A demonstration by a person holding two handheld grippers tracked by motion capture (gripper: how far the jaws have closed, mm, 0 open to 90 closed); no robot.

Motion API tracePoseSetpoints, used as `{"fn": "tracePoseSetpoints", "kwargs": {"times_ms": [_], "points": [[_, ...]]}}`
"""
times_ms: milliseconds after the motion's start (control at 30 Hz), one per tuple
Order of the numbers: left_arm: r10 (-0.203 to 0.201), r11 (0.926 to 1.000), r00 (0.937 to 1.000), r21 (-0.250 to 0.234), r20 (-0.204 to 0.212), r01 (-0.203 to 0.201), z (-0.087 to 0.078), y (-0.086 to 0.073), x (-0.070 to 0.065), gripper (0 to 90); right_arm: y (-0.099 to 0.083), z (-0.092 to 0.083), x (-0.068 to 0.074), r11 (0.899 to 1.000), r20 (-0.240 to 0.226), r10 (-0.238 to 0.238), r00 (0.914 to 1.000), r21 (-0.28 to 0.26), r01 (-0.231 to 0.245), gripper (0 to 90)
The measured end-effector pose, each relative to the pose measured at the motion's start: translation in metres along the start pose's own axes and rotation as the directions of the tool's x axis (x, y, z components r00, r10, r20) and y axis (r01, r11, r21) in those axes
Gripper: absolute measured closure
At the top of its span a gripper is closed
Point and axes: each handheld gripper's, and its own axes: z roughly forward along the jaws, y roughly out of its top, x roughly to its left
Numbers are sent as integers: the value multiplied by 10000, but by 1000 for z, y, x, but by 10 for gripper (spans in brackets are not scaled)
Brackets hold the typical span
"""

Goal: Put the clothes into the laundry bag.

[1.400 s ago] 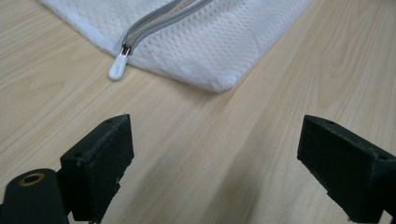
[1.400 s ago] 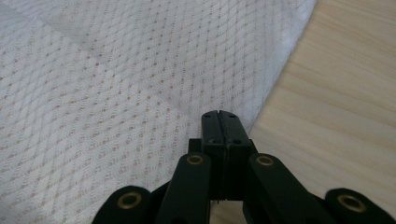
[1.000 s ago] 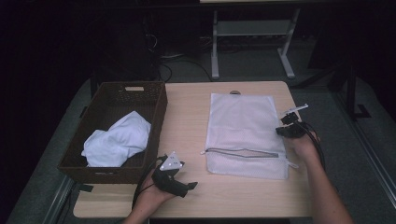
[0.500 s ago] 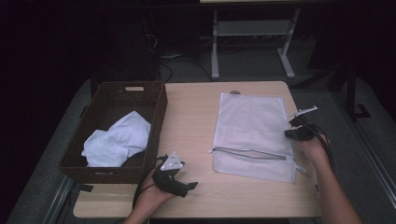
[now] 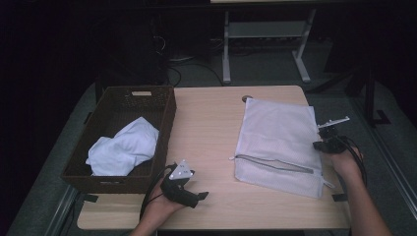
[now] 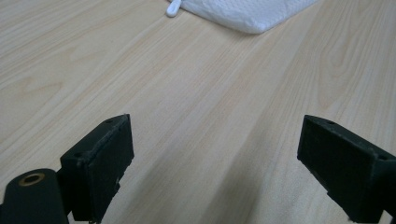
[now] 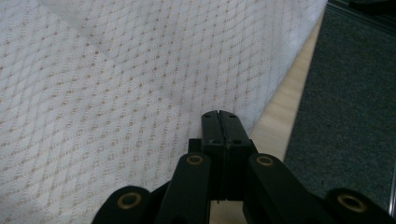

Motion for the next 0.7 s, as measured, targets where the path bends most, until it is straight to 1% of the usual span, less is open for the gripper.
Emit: {"fn": "tracePoseSetpoints", "kwargs": {"times_ms": [167,233,333,400,467,533,633,700], "points": [[-2,10000,10000,5,16,2,0,0,0,101,-9,-5,-7,9998,84,192,9998,40,-192,894],[-5,10000,10000,0,15,5,0,0,0,101,-12,-7,-10,9994,104,350,9993,47,-350,894],[26,10000,10000,5,16,-26,0,0,-1,101,-14,-9,-11,9993,138,382,9992,42,-383,890],[21,10000,10000,16,14,-21,0,0,-1,101,-15,-13,-10,9992,63,363,9993,-145,-362,889],[49,10000,10000,21,9,-49,0,0,-1,101,-15,-20,-6,9989,-160,314,9994,-341,-319,890],[-2,10000,10000,-13,22,2,0,0,-1,101,-17,-29,1,9986,-420,172,9990,-485,-192,890],[51,10000,10000,5,29,-51,0,0,-1,101,-25,-39,13,9985,-768,-153,9969,-528,112,890],[65,10000,10000,17,31,-65,0,0,-1,101,-31,-44,20,9982,-864,-375,9956,-493,333,890]]}}
